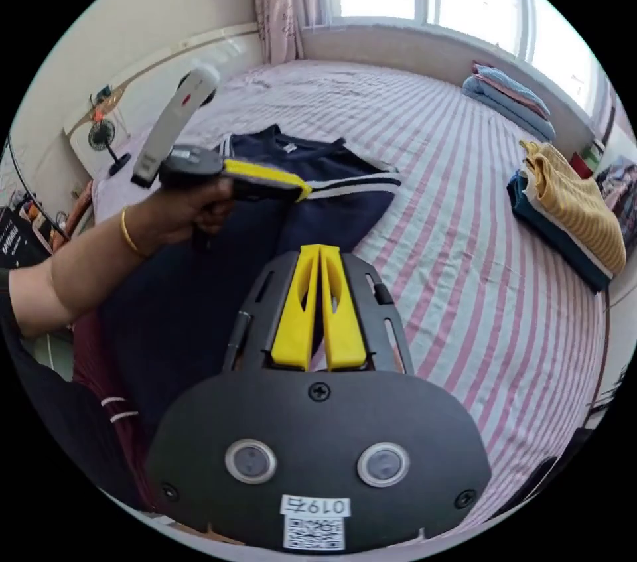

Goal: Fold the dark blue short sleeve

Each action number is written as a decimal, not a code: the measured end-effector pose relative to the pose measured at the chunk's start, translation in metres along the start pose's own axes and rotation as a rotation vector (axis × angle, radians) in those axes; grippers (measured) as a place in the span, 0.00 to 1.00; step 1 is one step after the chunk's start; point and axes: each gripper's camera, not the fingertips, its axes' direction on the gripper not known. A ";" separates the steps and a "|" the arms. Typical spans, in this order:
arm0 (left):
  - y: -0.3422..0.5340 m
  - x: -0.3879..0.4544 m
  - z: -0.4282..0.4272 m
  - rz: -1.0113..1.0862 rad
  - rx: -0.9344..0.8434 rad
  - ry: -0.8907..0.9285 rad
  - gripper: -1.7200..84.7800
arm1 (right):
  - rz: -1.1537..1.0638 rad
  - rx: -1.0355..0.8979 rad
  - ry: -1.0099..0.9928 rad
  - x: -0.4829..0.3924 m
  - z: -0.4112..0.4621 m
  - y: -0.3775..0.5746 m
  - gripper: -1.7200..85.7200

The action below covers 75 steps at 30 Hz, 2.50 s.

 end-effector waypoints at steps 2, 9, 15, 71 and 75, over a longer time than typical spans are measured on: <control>-0.006 0.007 0.001 0.014 -0.001 -0.025 0.03 | 0.144 0.033 -0.087 0.046 0.007 -0.009 0.03; -0.023 0.015 0.004 0.030 -0.006 -0.034 0.03 | 0.372 -0.049 -0.359 0.153 0.070 -0.039 0.11; -0.039 0.016 0.007 0.042 -0.008 -0.029 0.03 | 0.475 -0.066 -0.555 0.186 0.102 -0.028 0.09; -0.170 -0.088 0.025 -0.067 -0.066 0.002 0.03 | 0.137 -0.115 0.079 0.091 0.114 0.018 0.04; -0.164 -0.097 0.016 -0.083 -0.088 0.071 0.03 | 0.178 -0.095 0.029 0.097 0.097 0.042 0.08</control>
